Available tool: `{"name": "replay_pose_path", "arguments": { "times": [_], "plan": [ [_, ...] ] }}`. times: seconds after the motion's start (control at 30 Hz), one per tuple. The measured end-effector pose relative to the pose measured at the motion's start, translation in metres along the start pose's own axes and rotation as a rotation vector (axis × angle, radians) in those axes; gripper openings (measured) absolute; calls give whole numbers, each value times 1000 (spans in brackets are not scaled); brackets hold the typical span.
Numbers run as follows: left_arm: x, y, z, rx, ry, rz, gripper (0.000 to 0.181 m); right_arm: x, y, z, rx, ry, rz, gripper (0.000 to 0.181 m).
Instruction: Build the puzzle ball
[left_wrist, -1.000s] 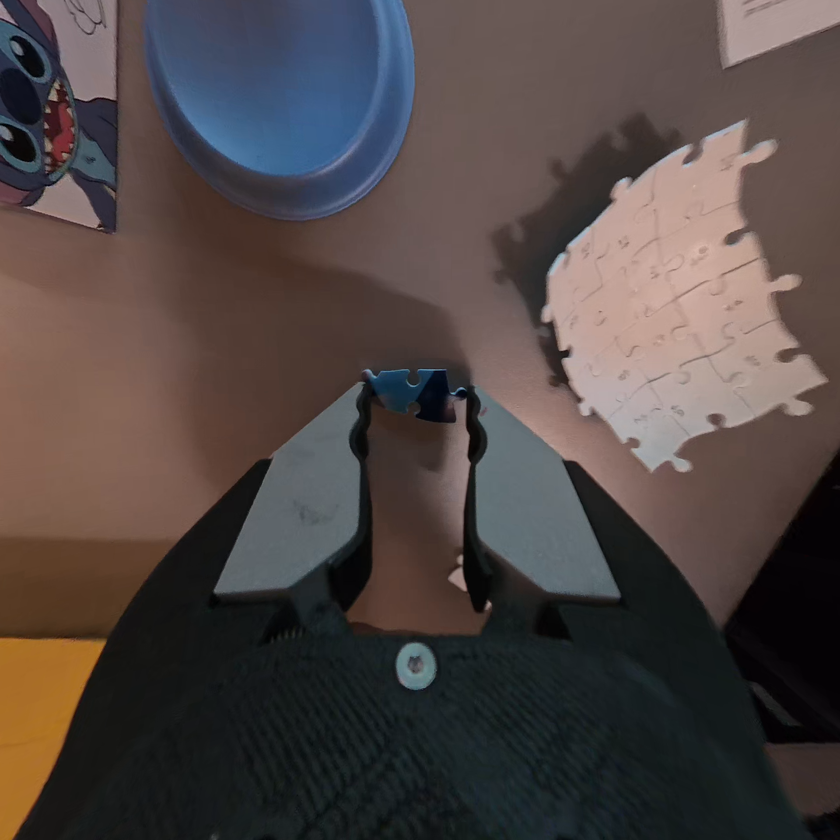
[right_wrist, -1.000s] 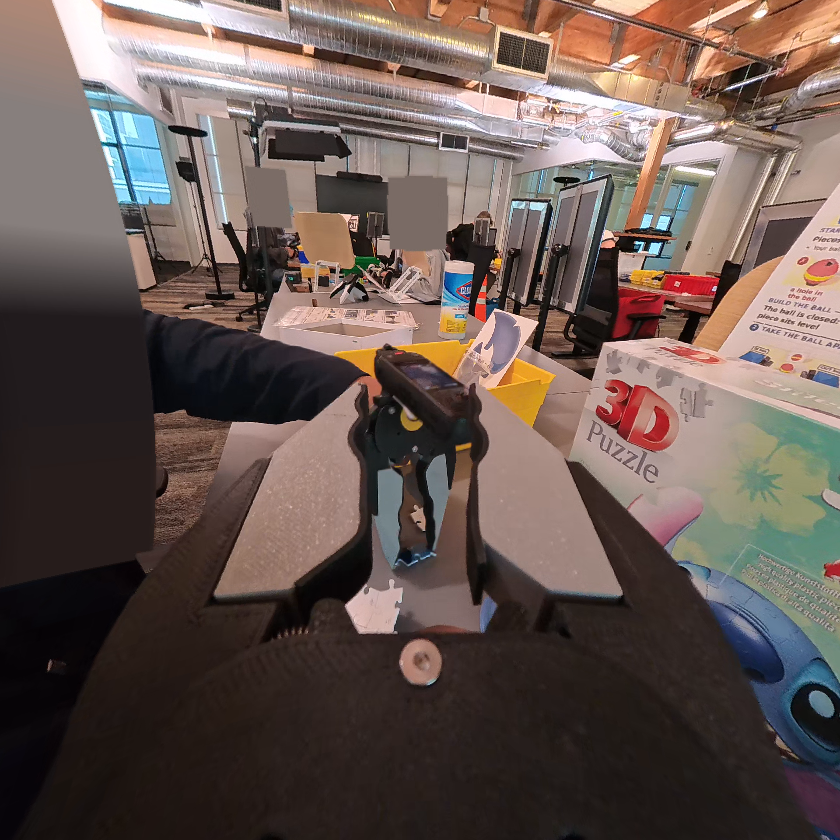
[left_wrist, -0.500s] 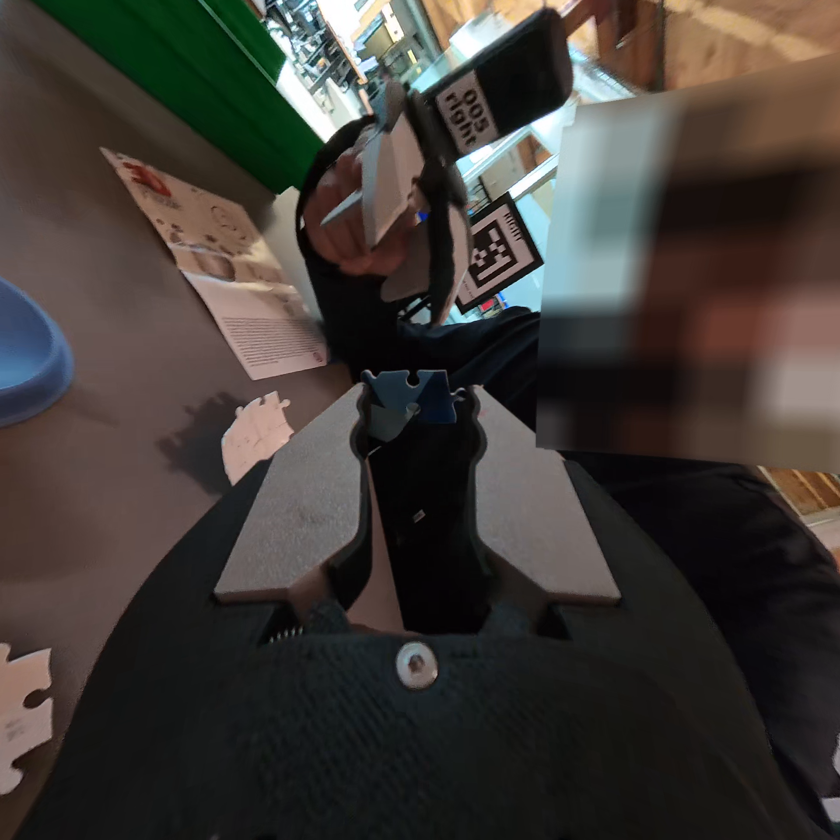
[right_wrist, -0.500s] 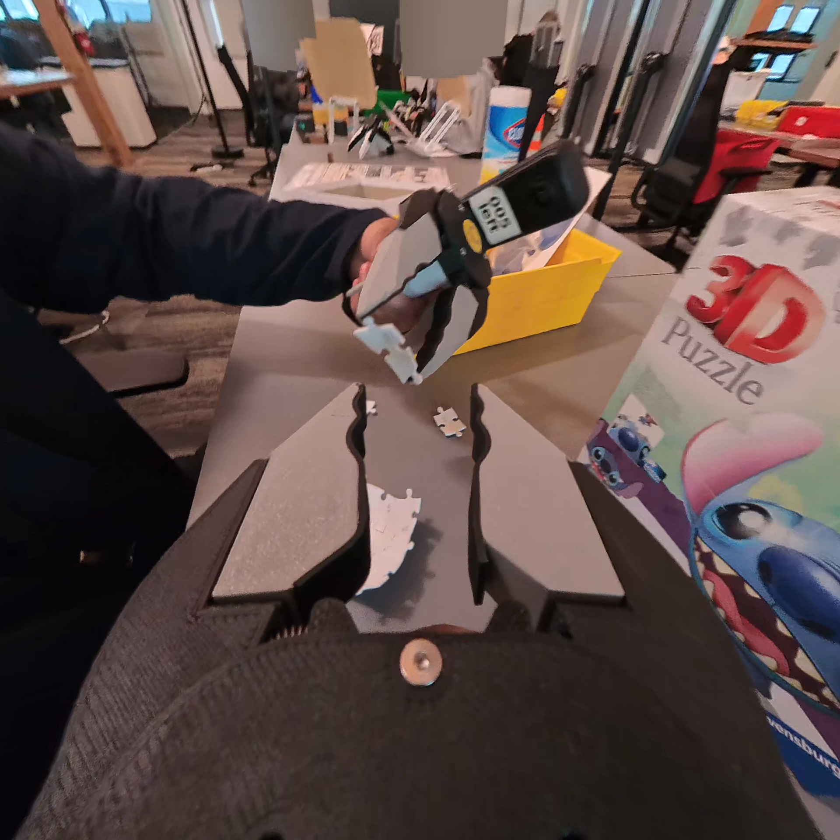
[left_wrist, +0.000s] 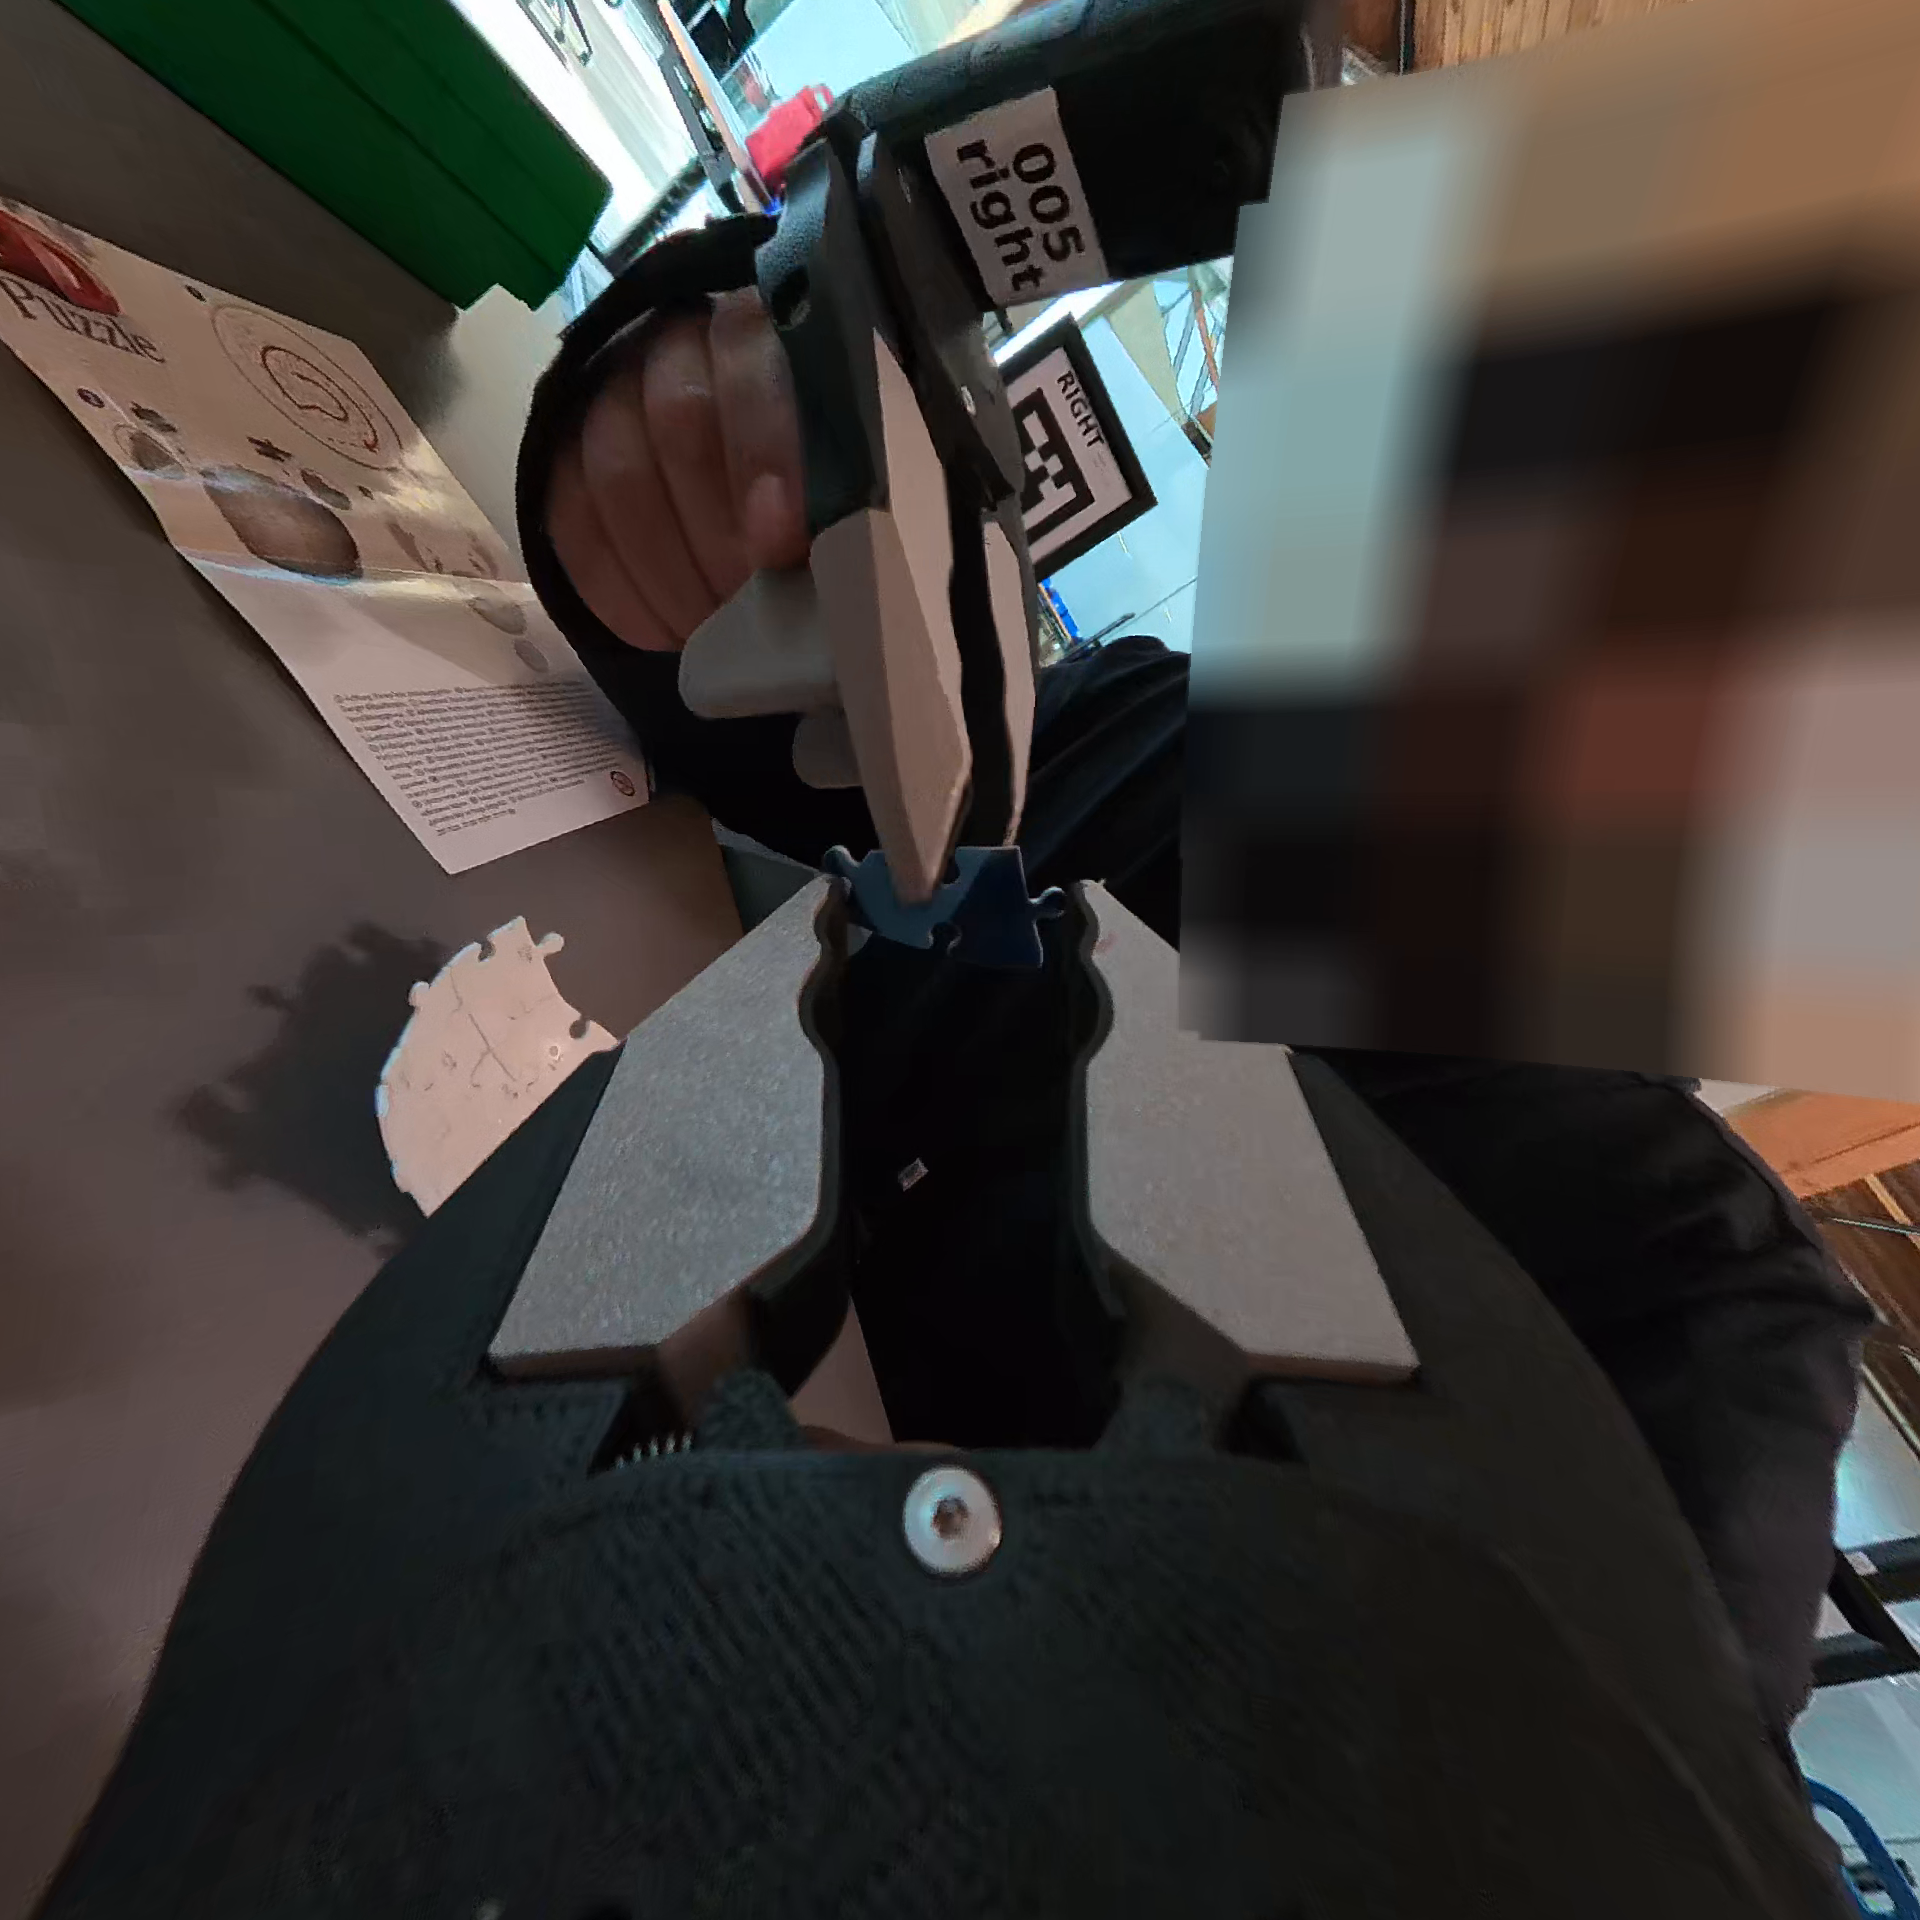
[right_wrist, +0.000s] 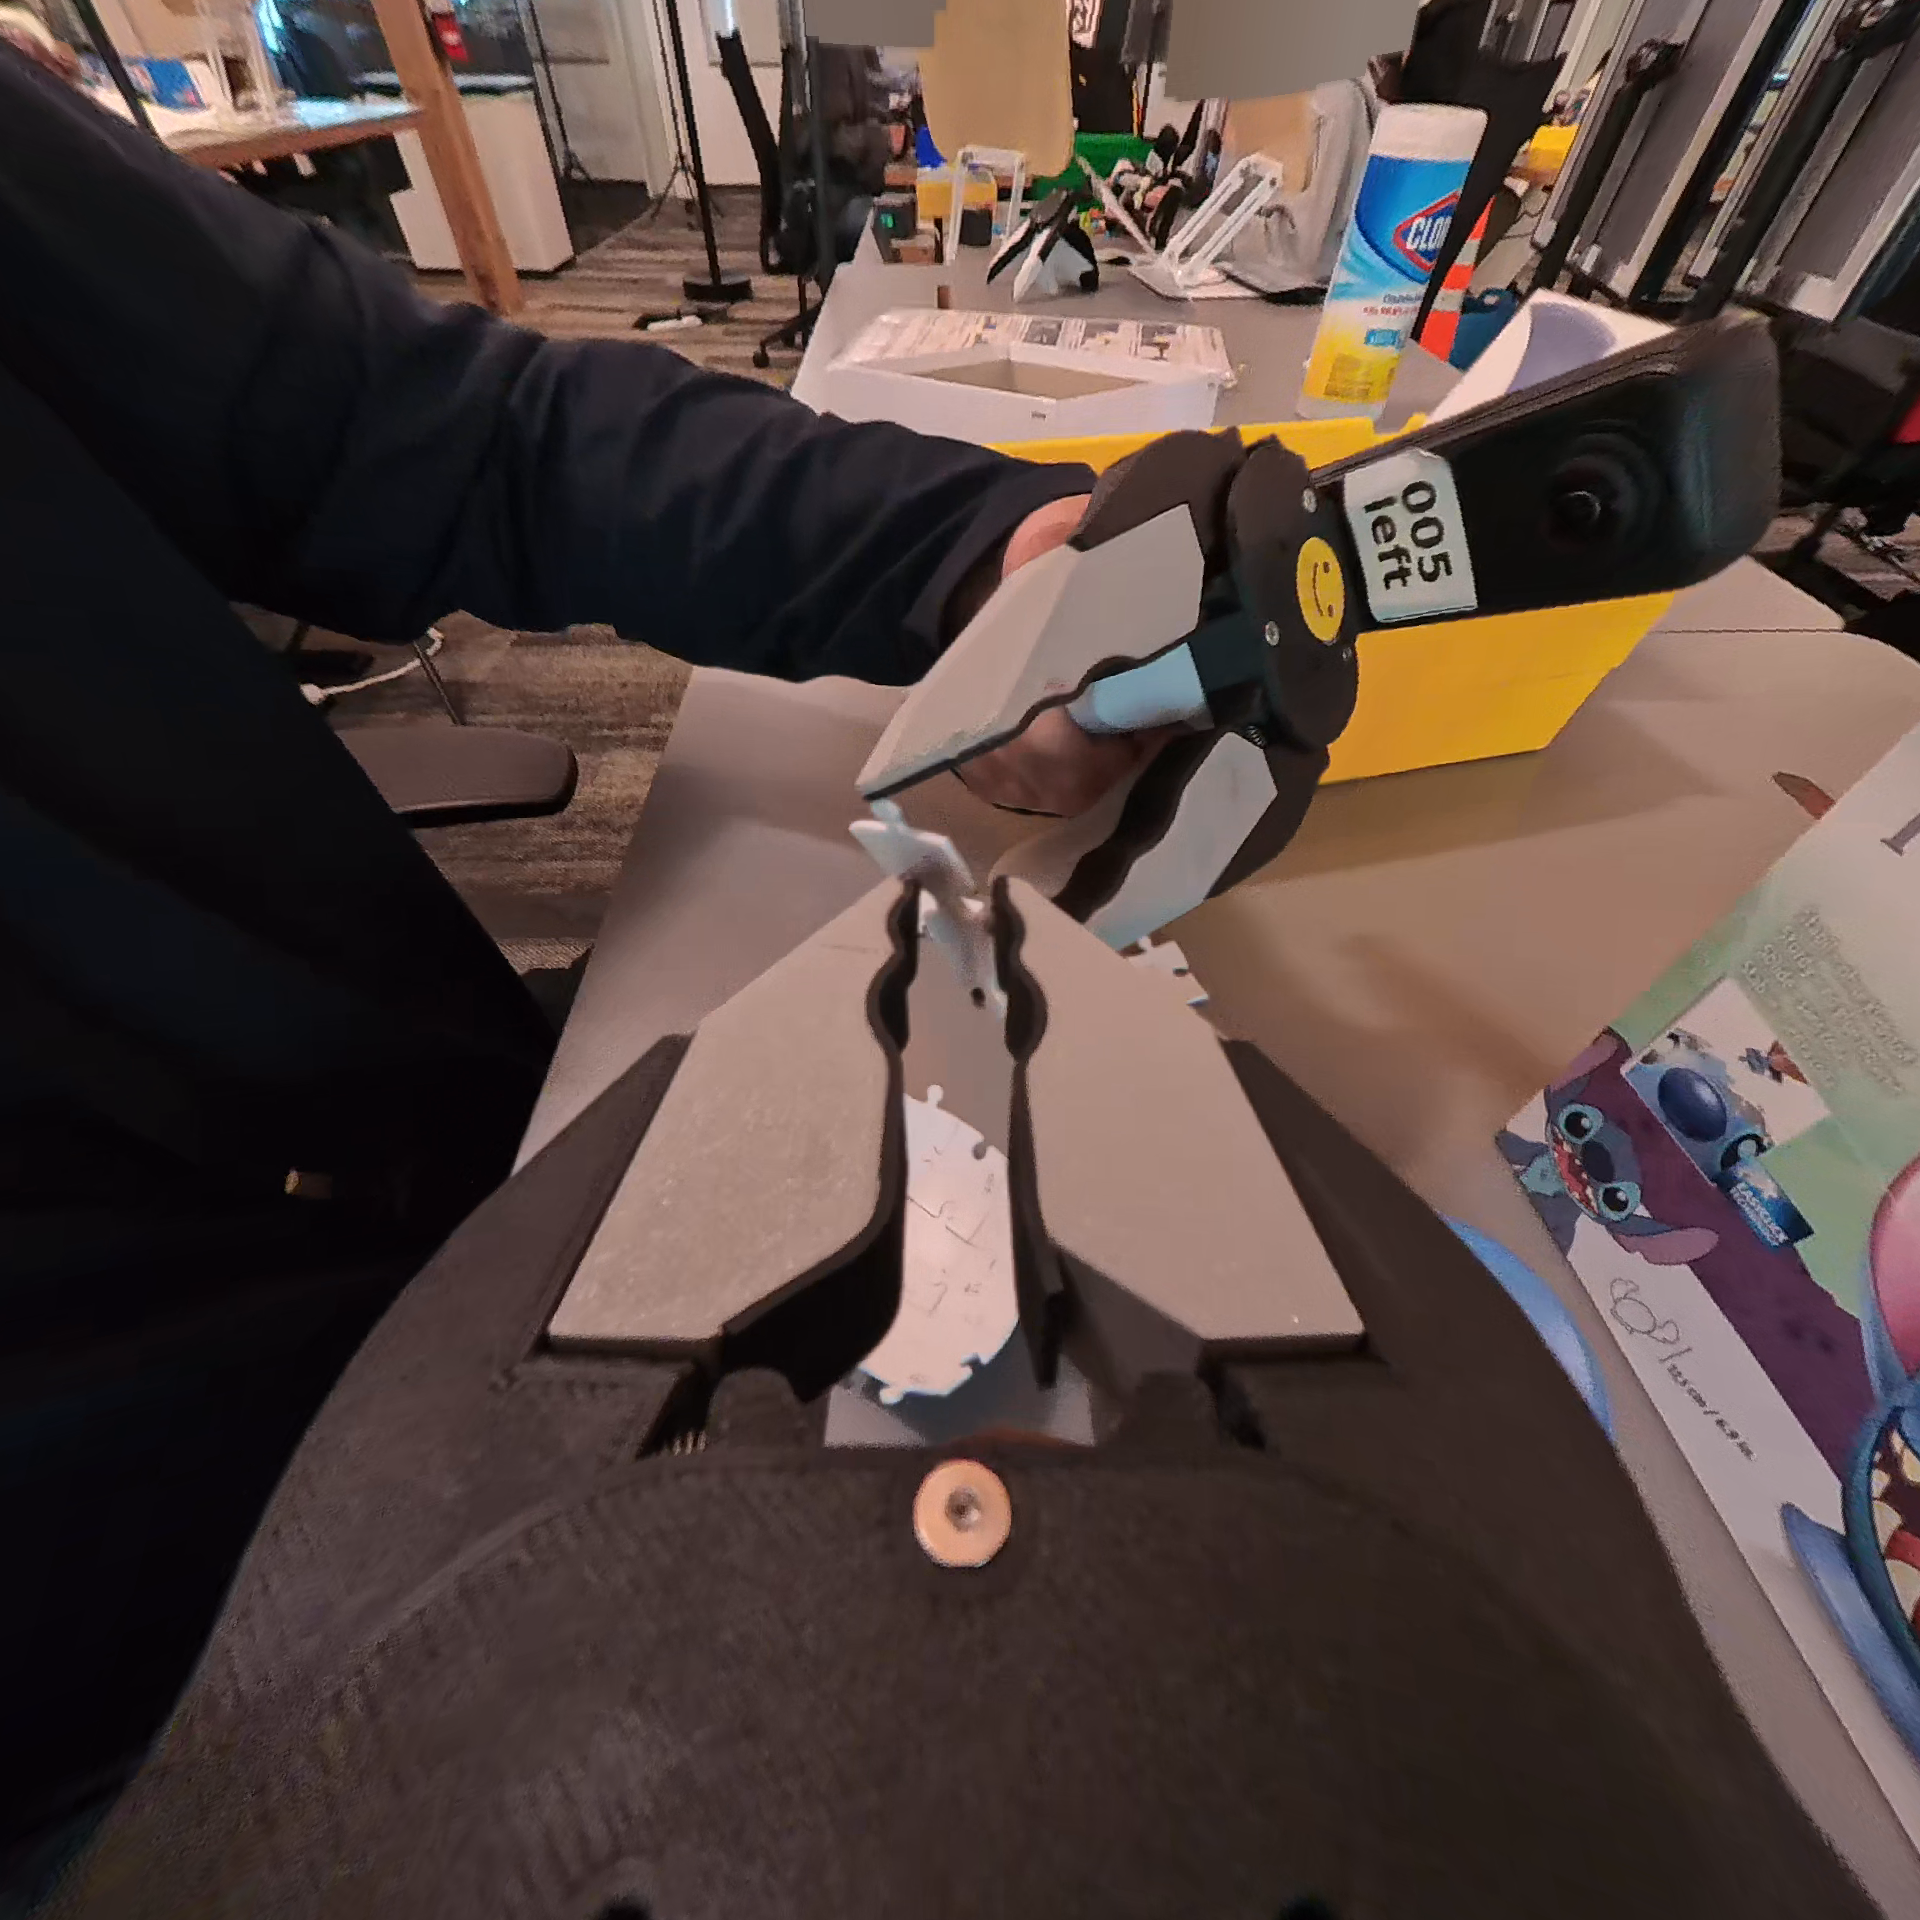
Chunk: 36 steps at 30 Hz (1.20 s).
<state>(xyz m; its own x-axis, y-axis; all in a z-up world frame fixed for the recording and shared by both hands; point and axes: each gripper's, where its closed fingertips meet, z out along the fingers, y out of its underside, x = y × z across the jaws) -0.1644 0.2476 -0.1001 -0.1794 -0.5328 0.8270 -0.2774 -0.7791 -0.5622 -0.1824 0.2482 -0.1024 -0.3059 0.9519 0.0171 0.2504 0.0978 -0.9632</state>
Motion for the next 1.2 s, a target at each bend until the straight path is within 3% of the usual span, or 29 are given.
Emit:
{"name": "replay_pose_path", "arguments": {
  "times": [0.03, 0.07, 0.17, 0.33, 0.43, 0.53, 0.63, 0.77, 0.87, 1.0, 1.13, 1.2],
  "plan": [
    [-2, 1, 2, -8, -1, -6, 40, -3, 2, 1, -10, -17, -7, 3],
    [1, -1, 4, -2, 25, -10, 31, -4, 5, 1, -24, -31, -6, 1],
    [-5, -6, -1, 36, -24, -20, 27, 4, 9, 1, -36, -2, 35, 0],
    [-28, -5, -29, 33, -360, 25, 32, 32, 31, -10, -125, 92, 165, 0],
    [-10, -2, -52, 41, -541, 157, 38, 50, 53, -23, -218, 169, 256, 0],
    [7, 2, -93, 85, -798, 252, 43, 56, 85, -31, -356, 197, 343, 0],
    [30, -1, -164, 213, -1102, 270, 43, 48, 120, -29, -502, 142, 464, 0],
    [66, 6, -256, 332, -1405, 248, 44, 41, 150, -26, -628, 101, 537, 0],
    [58, 26, -292, 267, -1510, 159, 47, 44, 155, -25, -631, 105, 568, 0],
    [21, 45, -329, 165, -1626, 64, 47, 52, 157, -25, -612, 126, 579, 2],
    [-14, 48, -353, 160, -1627, -12, 47, 58, 152, -27, -566, 128, 605, 25],
    [-24, 50, -365, 139, -1664, -22, 46, 56, 147, -28, -543, 111, 600, 26]
  ]
}}
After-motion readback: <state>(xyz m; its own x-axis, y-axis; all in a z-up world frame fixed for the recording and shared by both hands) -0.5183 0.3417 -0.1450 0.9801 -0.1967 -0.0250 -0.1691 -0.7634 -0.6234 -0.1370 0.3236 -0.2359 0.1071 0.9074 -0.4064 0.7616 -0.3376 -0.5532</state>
